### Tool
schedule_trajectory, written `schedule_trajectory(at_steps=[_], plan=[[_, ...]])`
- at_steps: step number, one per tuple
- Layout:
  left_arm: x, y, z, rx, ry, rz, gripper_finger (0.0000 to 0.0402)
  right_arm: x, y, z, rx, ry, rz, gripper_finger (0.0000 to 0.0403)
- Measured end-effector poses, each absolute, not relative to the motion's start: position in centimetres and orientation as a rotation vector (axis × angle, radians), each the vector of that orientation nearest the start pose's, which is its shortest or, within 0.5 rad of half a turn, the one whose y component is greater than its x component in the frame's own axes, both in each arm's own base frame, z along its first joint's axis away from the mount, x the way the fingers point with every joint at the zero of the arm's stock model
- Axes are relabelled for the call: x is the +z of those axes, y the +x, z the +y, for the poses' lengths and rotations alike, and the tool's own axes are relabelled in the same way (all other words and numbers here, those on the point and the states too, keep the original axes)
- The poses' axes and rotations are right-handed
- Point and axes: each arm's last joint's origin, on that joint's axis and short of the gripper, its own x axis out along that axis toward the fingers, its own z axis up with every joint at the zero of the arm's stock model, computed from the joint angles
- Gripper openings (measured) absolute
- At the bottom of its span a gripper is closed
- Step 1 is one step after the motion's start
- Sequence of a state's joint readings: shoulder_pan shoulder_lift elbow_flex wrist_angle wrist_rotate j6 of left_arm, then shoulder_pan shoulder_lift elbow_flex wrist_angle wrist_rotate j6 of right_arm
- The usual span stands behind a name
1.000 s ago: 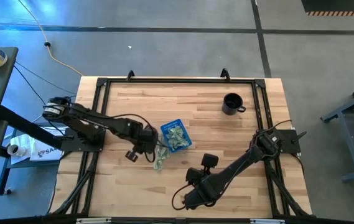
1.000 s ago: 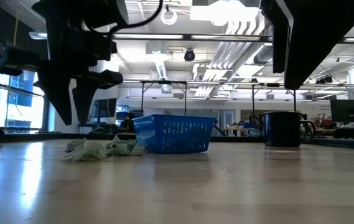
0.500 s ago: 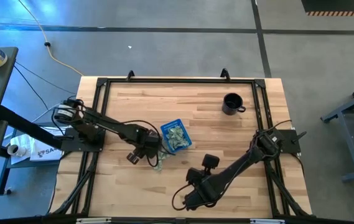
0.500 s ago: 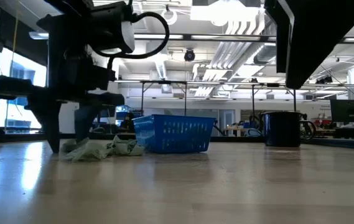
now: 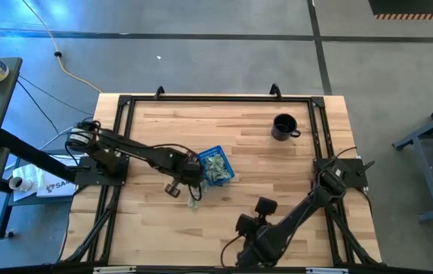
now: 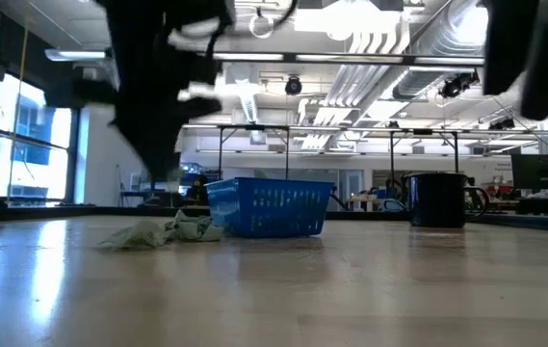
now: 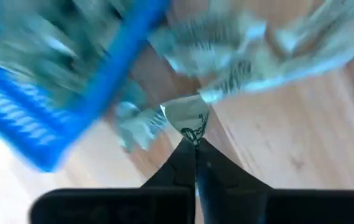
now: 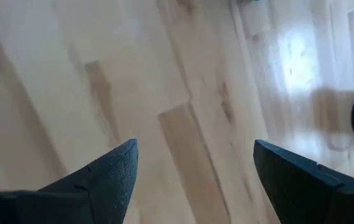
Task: Pick and place Stevia / Truvia into bins
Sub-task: Put the stevia packet into the basket, then adjust the basket on the table
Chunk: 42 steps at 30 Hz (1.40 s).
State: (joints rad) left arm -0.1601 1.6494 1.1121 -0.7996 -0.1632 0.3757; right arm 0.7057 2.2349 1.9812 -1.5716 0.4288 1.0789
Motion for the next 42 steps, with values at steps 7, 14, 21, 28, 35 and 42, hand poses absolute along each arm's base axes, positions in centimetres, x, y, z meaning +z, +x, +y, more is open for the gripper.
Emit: schedule_trajectory(at_steps=[7,14,21,28,35,42], plan=[[24.8,34.6,-1.7,-0.099,0.469,0.978,0.004,21.7,31.3,26.7,-0.597,-0.088,1.345,0.0307],[22.4,35.6,2.1,-0.023,0.292,1.052,0.0141,21.7,30.9,27.1,-0.6,-0.072,1.344,0.0307],[24.6,33.8,0.9,-0.017,0.123,1.144,0.0222,21.7,30.8,27.3,-0.586,-0.101,1.336,0.0307],[25.5,30.5,-1.5,-0.033,-0.062,1.161,0.0218,21.9,31.8,26.0,-0.566,-0.165,1.336,0.0307],[23.2,25.8,-3.1,0.058,-0.232,1.106,0.0183,25.2,33.1,22.7,-0.607,-0.158,1.203,0.0307],[23.3,22.3,-4.3,0.134,-0.333,0.957,0.0175,29.7,35.2,16.9,-0.598,-0.098,1.039,0.0307]])
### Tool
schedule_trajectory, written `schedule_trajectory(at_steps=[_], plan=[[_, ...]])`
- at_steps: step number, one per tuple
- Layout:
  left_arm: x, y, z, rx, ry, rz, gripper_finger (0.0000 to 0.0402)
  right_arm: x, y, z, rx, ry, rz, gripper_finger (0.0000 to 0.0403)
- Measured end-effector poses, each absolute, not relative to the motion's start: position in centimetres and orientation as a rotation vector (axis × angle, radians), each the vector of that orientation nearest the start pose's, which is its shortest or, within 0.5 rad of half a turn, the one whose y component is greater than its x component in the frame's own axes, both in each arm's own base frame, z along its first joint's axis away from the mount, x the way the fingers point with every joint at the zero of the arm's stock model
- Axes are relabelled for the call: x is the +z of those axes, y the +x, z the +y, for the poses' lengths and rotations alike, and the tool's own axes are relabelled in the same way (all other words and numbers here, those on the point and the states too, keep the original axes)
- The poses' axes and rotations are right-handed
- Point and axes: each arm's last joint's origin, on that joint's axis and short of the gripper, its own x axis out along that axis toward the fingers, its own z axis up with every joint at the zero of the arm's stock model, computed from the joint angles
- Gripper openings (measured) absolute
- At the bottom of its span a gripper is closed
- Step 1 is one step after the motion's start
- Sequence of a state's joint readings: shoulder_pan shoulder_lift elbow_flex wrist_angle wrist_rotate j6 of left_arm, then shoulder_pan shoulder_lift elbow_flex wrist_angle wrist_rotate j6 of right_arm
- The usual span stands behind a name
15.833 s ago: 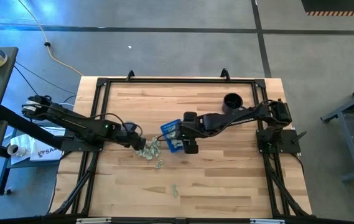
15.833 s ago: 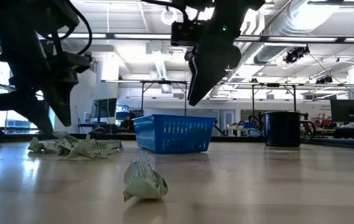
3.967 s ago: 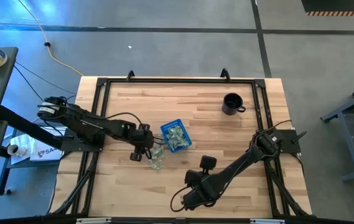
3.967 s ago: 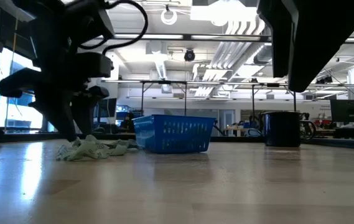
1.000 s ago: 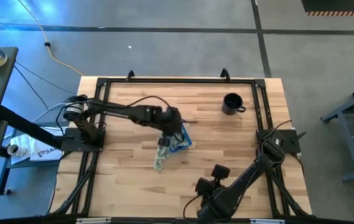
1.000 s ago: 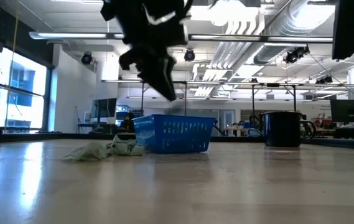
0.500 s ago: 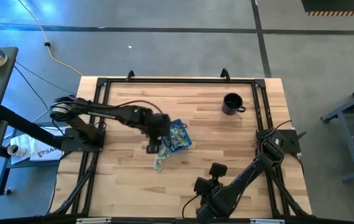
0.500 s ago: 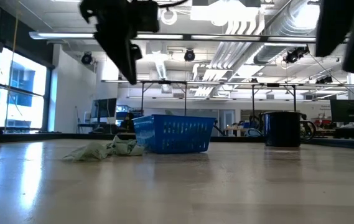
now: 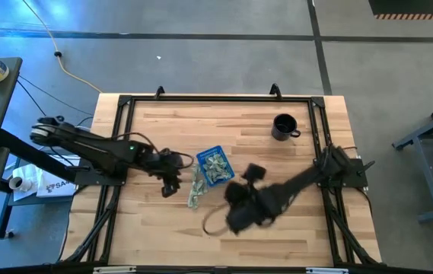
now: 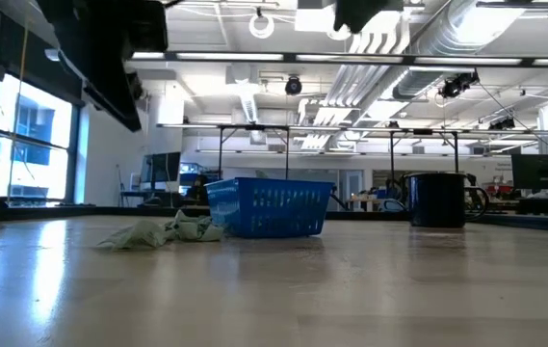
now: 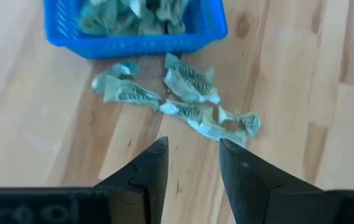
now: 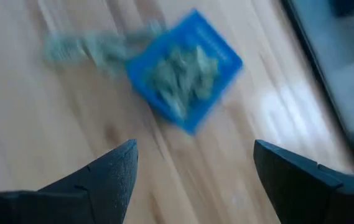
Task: Pick and place Stevia / Truvia into bins
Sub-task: Adjust the basket on the table
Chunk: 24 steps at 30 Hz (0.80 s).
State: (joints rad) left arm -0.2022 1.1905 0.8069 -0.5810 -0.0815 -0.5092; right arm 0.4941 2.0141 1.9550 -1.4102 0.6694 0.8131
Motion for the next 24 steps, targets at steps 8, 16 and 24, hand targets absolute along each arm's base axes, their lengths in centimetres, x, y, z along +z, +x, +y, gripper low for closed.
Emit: schedule_trajectory(at_steps=[8,16,24], plan=[[24.1,20.6,-4.6,0.208,-0.272,0.944,0.0174,26.1,37.7,11.9,-0.13,0.218,1.025,0.0307],[21.2,20.3,-4.5,0.207,-0.314,0.937,0.0175,28.2,38.0,10.3,-0.071,0.317,0.829,0.0307],[20.3,20.4,-4.6,0.181,-0.389,0.906,0.0173,33.4,37.6,4.9,0.015,0.441,0.605,0.0307]])
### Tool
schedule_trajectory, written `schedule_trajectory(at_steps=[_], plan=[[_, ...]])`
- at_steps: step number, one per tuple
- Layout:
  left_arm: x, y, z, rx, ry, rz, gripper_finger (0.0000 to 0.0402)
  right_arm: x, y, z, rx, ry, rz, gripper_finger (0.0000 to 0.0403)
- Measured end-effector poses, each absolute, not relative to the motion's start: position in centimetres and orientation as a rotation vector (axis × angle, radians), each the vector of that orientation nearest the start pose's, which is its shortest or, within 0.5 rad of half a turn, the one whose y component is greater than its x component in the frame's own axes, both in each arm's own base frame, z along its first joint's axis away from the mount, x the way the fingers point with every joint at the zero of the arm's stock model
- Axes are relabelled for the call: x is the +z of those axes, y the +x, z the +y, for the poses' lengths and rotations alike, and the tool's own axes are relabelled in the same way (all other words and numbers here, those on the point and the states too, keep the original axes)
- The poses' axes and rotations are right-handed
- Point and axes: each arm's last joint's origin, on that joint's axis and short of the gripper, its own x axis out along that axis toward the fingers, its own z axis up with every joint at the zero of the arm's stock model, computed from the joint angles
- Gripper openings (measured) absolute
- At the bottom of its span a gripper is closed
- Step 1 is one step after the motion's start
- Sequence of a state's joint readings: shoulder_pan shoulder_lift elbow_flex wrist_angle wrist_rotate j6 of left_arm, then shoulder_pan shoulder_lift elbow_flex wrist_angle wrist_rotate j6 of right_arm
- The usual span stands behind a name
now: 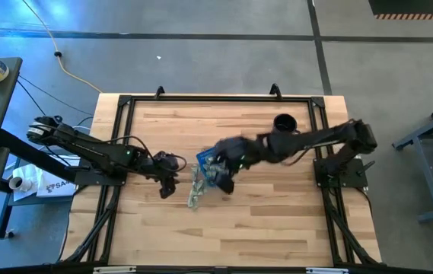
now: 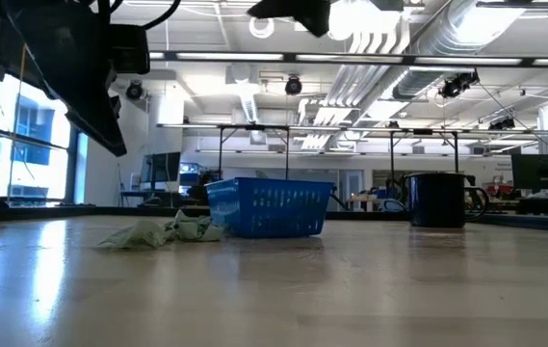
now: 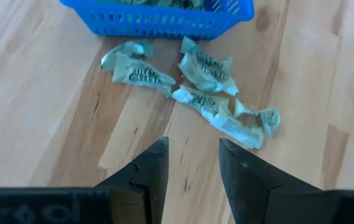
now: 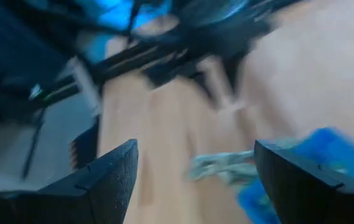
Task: Pick and place Stevia / Truvia into bins
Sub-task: Adjust the basket on the table
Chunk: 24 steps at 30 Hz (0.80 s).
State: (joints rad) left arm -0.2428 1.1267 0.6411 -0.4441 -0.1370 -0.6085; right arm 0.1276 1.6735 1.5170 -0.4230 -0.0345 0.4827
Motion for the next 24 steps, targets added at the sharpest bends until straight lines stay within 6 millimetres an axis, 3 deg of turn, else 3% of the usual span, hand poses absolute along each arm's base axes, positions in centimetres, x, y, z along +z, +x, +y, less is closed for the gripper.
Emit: schedule_trajectory(at_steps=[4,7,11,14,17,21,24], plan=[[20.5,20.3,-4.6,0.178,-0.395,0.891,0.0174,35.9,35.3,1.9,-0.16,0.47,0.584,0.0307],[20.6,20.4,-4.6,0.176,-0.397,0.881,0.0174,38.2,33.5,0.3,-0.238,0.647,0.506,0.0307],[20.8,20.5,-4.7,0.153,-0.369,0.855,0.0174,42.4,31.8,0.6,0.013,0.481,0.29,0.0307],[20.9,20.6,-4.6,0.155,-0.343,0.848,0.0175,43.7,31.4,1.3,0.244,0.4,0.212,0.0307],[20.9,20.6,-4.6,0.156,-0.327,0.837,0.0175,41.2,32.1,2.8,0.29,0.425,0.209,0.0307],[20.9,20.6,-4.6,0.15,-0.308,0.838,0.0175,34.7,33.1,4.4,0.298,0.545,0.062,0.0307],[20.9,20.6,-4.6,0.155,-0.303,0.836,0.0175,32.3,31.2,4.5,0.397,0.573,-0.139,0.0307]])
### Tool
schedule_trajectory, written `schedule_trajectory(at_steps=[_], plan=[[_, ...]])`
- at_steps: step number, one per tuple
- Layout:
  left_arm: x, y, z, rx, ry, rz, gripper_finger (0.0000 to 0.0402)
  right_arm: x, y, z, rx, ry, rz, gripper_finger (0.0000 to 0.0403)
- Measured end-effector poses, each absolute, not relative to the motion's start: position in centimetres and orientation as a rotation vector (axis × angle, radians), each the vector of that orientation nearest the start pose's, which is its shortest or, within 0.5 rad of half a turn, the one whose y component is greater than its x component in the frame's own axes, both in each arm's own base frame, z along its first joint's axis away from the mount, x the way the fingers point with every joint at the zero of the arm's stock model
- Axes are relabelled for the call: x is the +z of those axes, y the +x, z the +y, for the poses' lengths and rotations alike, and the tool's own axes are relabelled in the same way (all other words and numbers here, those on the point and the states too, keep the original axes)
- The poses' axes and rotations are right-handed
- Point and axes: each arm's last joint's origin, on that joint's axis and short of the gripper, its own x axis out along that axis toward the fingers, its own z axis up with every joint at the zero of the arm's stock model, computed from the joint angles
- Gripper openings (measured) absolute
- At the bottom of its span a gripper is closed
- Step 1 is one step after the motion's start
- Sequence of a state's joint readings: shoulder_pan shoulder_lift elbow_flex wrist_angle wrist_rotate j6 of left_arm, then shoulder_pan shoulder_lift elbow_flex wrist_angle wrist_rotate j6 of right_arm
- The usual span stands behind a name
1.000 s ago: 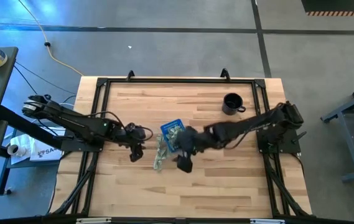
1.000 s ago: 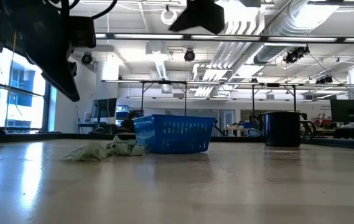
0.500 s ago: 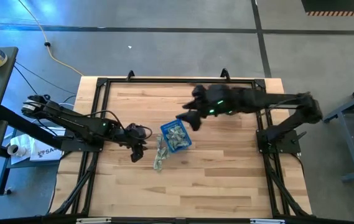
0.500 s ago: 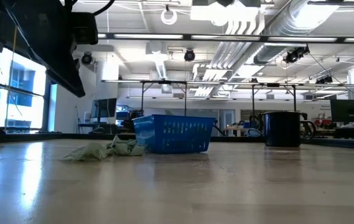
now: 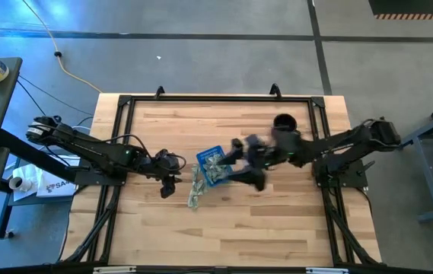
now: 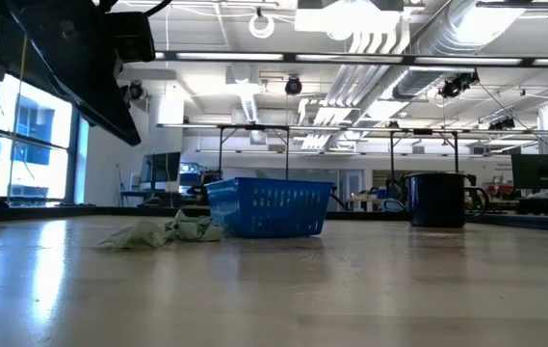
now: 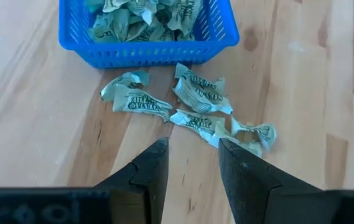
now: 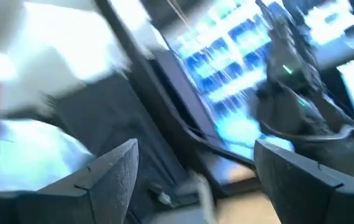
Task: Pick and place Stevia / Truvia into bins
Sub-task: Adjust the basket on the table
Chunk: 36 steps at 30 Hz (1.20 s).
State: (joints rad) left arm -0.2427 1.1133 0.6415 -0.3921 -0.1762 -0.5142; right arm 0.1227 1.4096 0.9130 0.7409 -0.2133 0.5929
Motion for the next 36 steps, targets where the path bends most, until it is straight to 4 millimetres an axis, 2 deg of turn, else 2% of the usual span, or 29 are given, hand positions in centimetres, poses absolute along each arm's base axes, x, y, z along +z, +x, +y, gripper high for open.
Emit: schedule_trajectory(at_steps=[5,9,11,16,21,27,31,36], plan=[[21.0,20.7,-4.4,0.206,-0.264,0.813,0.0175,28.9,25.3,2.0,0.336,0.643,-0.121,0.0307],[21.2,20.9,-4.2,0.274,-0.237,0.753,0.0175,28.1,19.9,0.3,0.273,0.595,-0.177,0.0307],[21.5,21.2,-4.1,0.308,-0.228,0.703,0.0175,27.0,17.6,-0.2,0.239,0.578,-0.182,0.0307],[22.3,21.8,-4.2,0.321,-0.266,0.591,0.0175,24.7,13.8,-0.1,0.243,0.514,-0.191,0.0307],[22.5,22.2,-3.7,0.361,-0.343,0.54,0.0175,22.4,12.2,0.0,0.209,0.453,-0.108,0.0307],[22.4,22.5,-2.2,0.452,-0.485,0.513,0.0175,20.9,11.3,-0.1,0.162,0.361,-0.039,0.0307],[21.7,22.9,-1.8,0.448,-0.536,0.552,0.0175,19.6,11.2,-0.2,0.077,0.383,0.043,0.0307],[20.2,23.7,-2.0,0.431,-0.551,0.637,0.0175,18.9,11.2,-0.5,-0.015,0.372,0.099,0.0307]])
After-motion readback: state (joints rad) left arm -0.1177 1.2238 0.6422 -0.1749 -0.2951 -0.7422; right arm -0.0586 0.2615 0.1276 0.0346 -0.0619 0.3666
